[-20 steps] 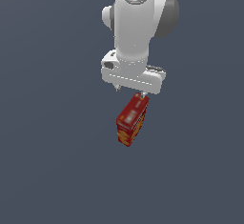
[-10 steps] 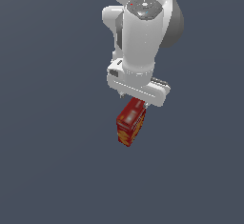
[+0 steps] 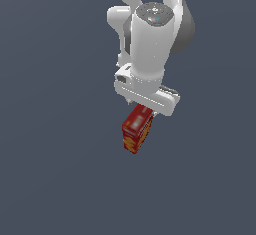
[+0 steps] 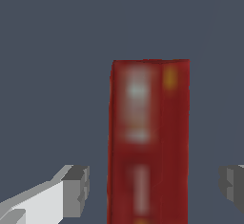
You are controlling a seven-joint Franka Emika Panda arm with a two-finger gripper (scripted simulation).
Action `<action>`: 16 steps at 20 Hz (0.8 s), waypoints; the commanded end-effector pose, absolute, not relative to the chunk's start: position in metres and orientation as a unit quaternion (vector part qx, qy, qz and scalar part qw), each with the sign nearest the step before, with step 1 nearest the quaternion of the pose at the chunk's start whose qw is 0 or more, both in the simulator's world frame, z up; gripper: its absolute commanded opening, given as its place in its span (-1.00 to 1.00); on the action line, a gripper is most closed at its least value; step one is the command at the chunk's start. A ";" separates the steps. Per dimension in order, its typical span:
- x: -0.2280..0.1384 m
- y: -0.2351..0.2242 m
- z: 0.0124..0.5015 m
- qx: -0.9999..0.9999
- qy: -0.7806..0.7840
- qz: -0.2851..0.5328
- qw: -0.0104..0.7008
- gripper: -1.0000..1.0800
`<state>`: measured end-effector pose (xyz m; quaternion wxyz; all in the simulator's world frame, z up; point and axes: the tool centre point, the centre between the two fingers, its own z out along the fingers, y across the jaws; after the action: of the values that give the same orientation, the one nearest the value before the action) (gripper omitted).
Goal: Pick up the object and move it to a goal position.
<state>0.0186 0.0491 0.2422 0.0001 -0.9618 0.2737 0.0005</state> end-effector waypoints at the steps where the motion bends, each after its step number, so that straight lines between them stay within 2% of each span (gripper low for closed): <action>1: 0.019 0.049 0.241 -0.962 0.274 0.000 0.000 0.92; 16: 0.019 0.049 0.192 -0.961 0.275 0.000 0.000 0.92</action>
<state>0.0182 0.0493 0.1937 -0.0003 -0.9613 0.2754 0.0007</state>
